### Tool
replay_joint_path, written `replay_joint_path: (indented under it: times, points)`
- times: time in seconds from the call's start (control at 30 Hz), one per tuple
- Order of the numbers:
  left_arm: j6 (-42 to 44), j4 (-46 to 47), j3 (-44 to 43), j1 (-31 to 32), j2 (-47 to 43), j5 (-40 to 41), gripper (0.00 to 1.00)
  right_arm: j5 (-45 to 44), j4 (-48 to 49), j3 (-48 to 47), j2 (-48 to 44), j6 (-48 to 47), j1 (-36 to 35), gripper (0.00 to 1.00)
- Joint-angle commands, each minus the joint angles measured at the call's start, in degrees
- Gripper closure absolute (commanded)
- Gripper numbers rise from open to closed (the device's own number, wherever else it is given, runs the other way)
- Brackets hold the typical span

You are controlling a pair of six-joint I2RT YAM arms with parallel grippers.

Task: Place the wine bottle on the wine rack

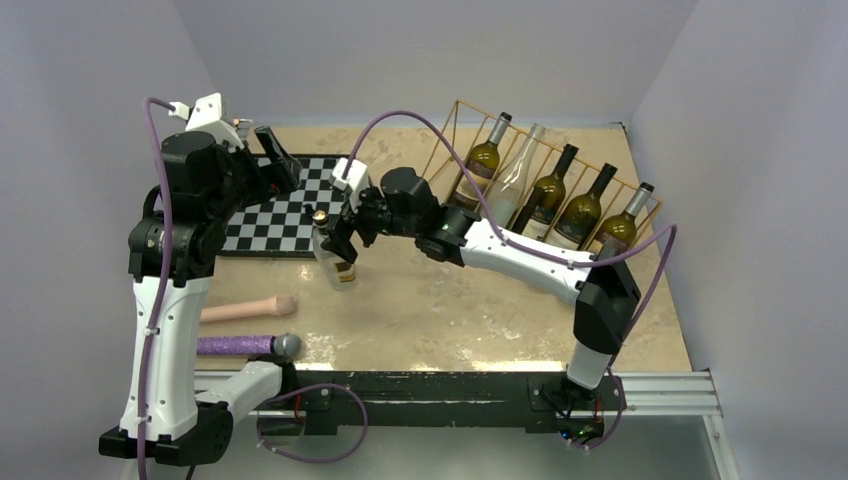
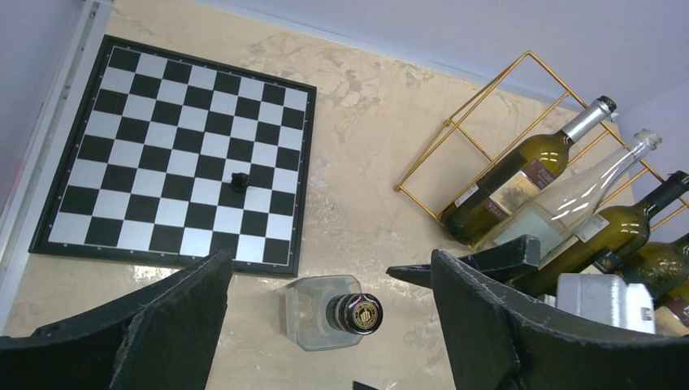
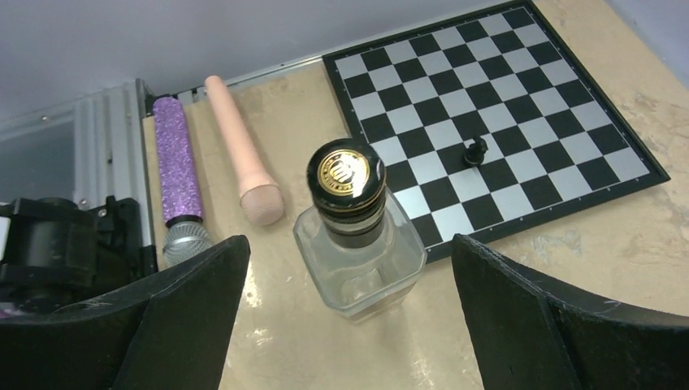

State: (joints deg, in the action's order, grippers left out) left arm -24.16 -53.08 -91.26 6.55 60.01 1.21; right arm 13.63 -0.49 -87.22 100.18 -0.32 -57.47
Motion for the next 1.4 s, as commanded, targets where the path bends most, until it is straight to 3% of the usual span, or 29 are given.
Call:
replay_joint_path:
  times: [0.0, 0.2, 0.33, 0.6, 0.67, 1.1, 1.37]
  points:
    - [-4.8, -0.84, -0.78, 0.22, 1.16, 2.72, 0.06, -2.27, 6.28, -4.71, 1.97, -1.75, -0.36, 0.01]
    - [-6.45, -2.74, -0.37, 0.22, 2.39, 4.91, 0.07, -4.38, 7.71, -8.25, 7.11, -1.04, -0.36, 0.07]
    - [-7.19, -2.56, 0.82, 0.22, 2.37, 3.57, 0.07, -5.5, 6.87, -9.57, 8.68, -0.15, -0.57, 0.18]
    - [-6.96, -2.05, 2.02, 0.22, 1.88, 2.63, 0.07, -10.88, 5.97, -7.31, 5.79, -3.59, -2.61, 0.76]
    - [-7.08, -2.07, 1.79, 0.22, 1.64, 2.53, 0.07, -12.17, 4.96, -7.45, 5.04, -4.08, -2.7, 1.0]
    - [-5.31, -0.03, 1.07, 0.22, -0.71, 4.8, 0.07, -17.64, -2.77, -14.04, -1.39, -6.61, -1.91, 1.0]
    - [-4.85, -0.57, 2.69, 0.06, -0.52, 1.81, 0.07, -19.64, -5.96, -14.28, -4.9, -2.02, 5.24, 1.0]
